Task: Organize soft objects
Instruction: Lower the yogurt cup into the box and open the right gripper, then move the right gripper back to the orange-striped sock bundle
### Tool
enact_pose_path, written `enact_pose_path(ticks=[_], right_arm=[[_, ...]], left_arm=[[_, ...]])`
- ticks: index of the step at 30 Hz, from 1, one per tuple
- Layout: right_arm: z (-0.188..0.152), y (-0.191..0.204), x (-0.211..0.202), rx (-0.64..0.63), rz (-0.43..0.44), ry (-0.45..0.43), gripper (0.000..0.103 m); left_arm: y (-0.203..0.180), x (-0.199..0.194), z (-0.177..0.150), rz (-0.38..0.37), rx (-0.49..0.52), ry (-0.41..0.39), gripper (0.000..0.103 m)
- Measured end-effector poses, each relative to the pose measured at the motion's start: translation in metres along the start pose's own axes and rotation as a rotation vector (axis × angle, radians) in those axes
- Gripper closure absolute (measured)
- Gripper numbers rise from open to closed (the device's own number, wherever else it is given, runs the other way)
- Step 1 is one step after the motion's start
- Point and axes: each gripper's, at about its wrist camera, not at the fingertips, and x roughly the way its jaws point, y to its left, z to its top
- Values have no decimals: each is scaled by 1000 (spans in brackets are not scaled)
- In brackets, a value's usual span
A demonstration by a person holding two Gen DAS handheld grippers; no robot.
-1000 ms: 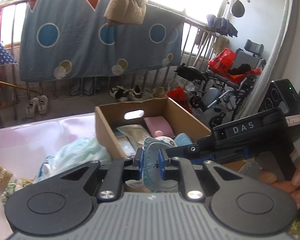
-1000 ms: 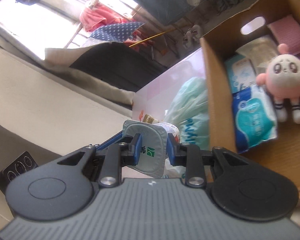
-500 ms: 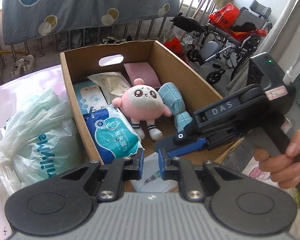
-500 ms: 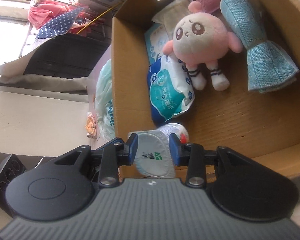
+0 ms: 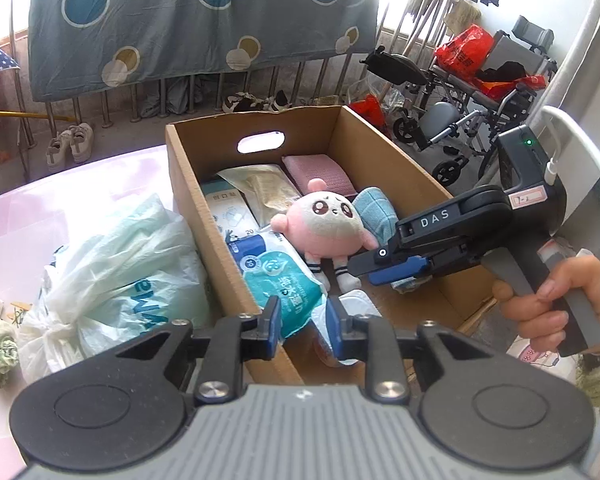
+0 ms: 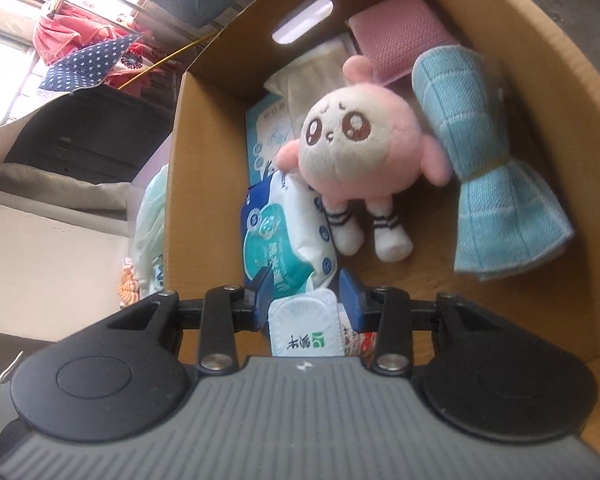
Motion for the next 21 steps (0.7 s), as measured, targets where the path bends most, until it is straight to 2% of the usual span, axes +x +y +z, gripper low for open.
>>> enact_pose_path(ticks=[2,3,5,6,10,17,21], right_arm=[[0,-3,9,9,-14,18,67],[-2,-3,14,8,-20,32,69],[-7,-2,23,-1,-33,53,76],[-11,0,28,-11,-35,61,80],[-25,11,32,-43,-22,79,82],[-41,17,43,-32,35,148,82],[-48,21,38,-49,22,141,80]], left_arm=[[7,-7,-2,17,-8,-11,68],[12,-11,-4,28,-12,-15,66],[23,-20,-7,52,-29,-18,55],[28,-24,-9,56,-40,-22,55],[51,-45,-24,100,-61,-44,53],[97,-81,-67,221,-106,-45,50],[125,-99,-95,286,-161,-45,49]])
